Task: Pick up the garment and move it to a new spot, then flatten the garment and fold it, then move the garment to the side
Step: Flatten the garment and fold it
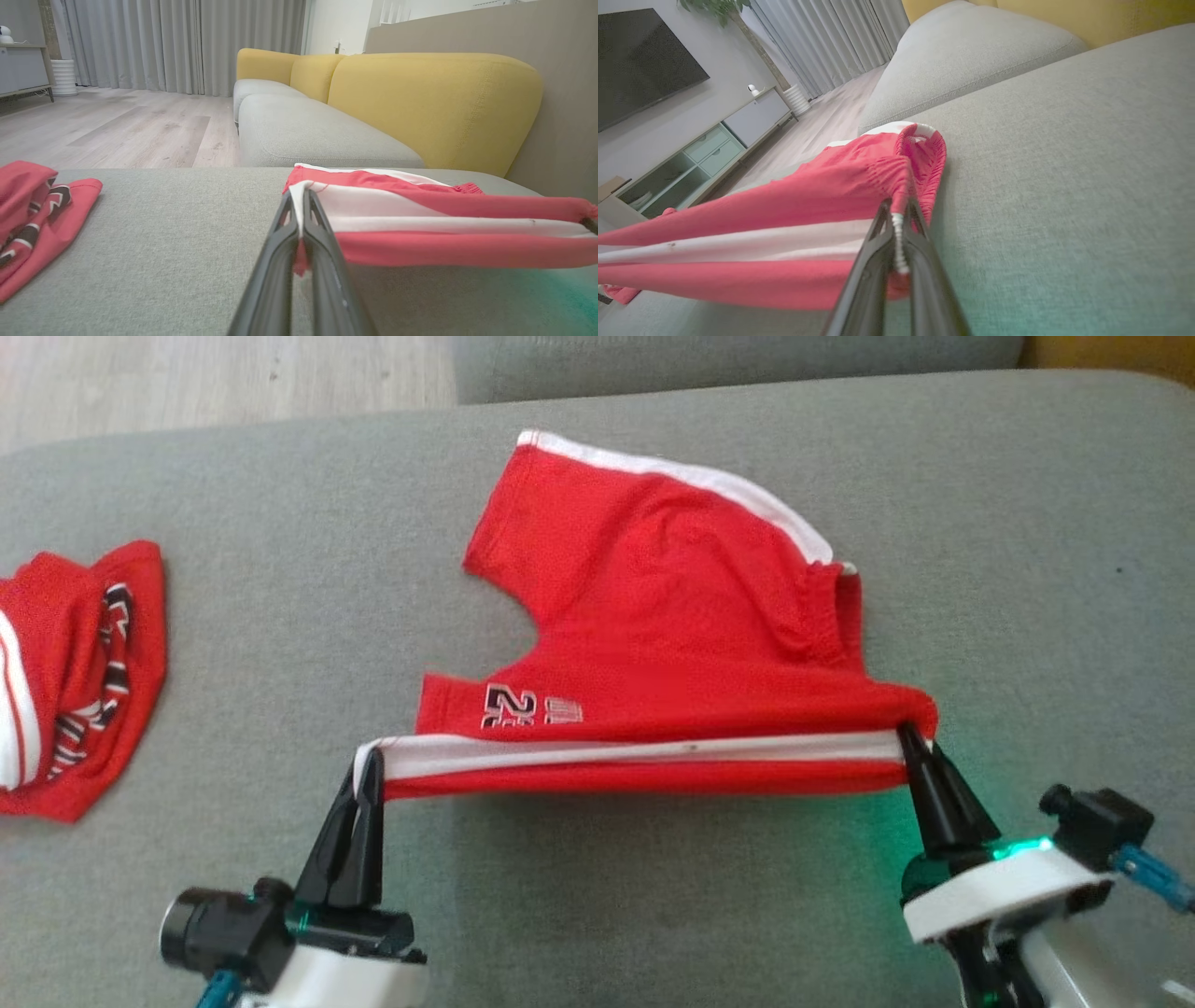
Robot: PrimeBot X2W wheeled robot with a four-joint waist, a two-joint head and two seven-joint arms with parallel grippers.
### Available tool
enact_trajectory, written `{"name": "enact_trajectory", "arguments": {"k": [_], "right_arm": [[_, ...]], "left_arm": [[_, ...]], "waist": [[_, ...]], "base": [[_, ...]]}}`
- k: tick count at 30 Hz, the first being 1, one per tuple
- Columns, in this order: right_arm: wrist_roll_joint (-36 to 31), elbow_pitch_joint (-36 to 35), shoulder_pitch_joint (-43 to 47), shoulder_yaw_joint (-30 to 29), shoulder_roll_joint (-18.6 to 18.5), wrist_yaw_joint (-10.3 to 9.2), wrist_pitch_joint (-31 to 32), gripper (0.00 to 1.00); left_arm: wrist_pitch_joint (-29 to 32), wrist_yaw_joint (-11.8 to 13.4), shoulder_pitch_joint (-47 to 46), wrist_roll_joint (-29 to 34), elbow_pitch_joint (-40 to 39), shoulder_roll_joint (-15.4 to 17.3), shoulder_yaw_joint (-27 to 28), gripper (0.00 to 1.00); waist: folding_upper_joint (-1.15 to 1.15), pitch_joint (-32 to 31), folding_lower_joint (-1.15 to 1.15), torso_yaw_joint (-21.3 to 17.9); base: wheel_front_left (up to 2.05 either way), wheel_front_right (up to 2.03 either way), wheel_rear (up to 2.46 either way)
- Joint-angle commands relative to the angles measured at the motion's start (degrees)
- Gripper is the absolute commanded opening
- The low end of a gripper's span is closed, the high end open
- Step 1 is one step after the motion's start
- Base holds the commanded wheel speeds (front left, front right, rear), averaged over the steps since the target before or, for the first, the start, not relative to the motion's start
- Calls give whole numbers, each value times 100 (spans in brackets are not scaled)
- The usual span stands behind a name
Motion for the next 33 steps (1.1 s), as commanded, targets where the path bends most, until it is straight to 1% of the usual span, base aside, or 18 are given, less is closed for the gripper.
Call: {"name": "enact_trajectory", "arguments": {"k": [1, 5, 9, 11, 14, 15, 18, 21, 26, 29, 33], "right_arm": [[46, -226, -45, -11, -114, -5, -79, 0], [123, -478, -54, -62, -74, -5, -79, 0], [369, -538, -506, 19, 87, -5, -42, 0], [581, -490, -816, 8, 214, -5, 55, 0], [869, -337, -1326, -86, 473, -5, 185, 0], [985, -201, -1657, -98, 646, -5, 242, 0], [1042, 53, -2093, -89, 821, -5, 247, 0], [1118, 275, -2441, -59, 953, -5, 173, 0], [1266, 566, -2852, 20, 1082, -5, 15, 0], [1223, 677, -3055, 140, 1112, -5, -37, 0], [1268, 827, -3322, 254, 1149, -5, -71, 0]], "left_arm": [[-30, -3, -147, 30, -255, 17, 303, 0], [-30, -60, -354, 109, -319, 38, 308, 0], [-30, -84, -1219, 94, -101, 304, 37, 0], [-30, -87, -1835, -155, 108, 435, -148, 0], [-22, -88, -2837, -516, 684, 770, -563, 0], [133, -88, -3504, -749, 1139, 999, -915, 0], [498, -89, -4388, -1256, 1759, 1260, -1305, 0], [736, -89, -5100, -1714, 2174, 1553, -1711, 0], [731, -89, -5865, -2126, 2637, 1940, -2214, 0], [663, -89, -6190, -2285, 2911, 2060, -2387, 0], [483, -90, -6554, -2373, 3338, 2028, -2557, 0]], "waist": [[0, -22, 2, -34], [0, 125, 2, -110], [0, 472, 2, -192], [0, 686, 2, -234], [0, 1050, 2, -345], [0, 1259, 2, -439], [0, 1548, 2, -597], [0, 1790, 2, -759], [0, 2037, 2, -987], [0, 2141, 2, -1076], [0, 2246, 2, -1159]], "base": [[0, 0, 0], [0, 0, 0], [0, 0, 0], [0, 0, 0], [0, 0, 0], [0, 0, 0], [0, 0, 0], [0, 0, 0], [0, 0, 0], [0, 0, 0], [0, 0, 0]]}}
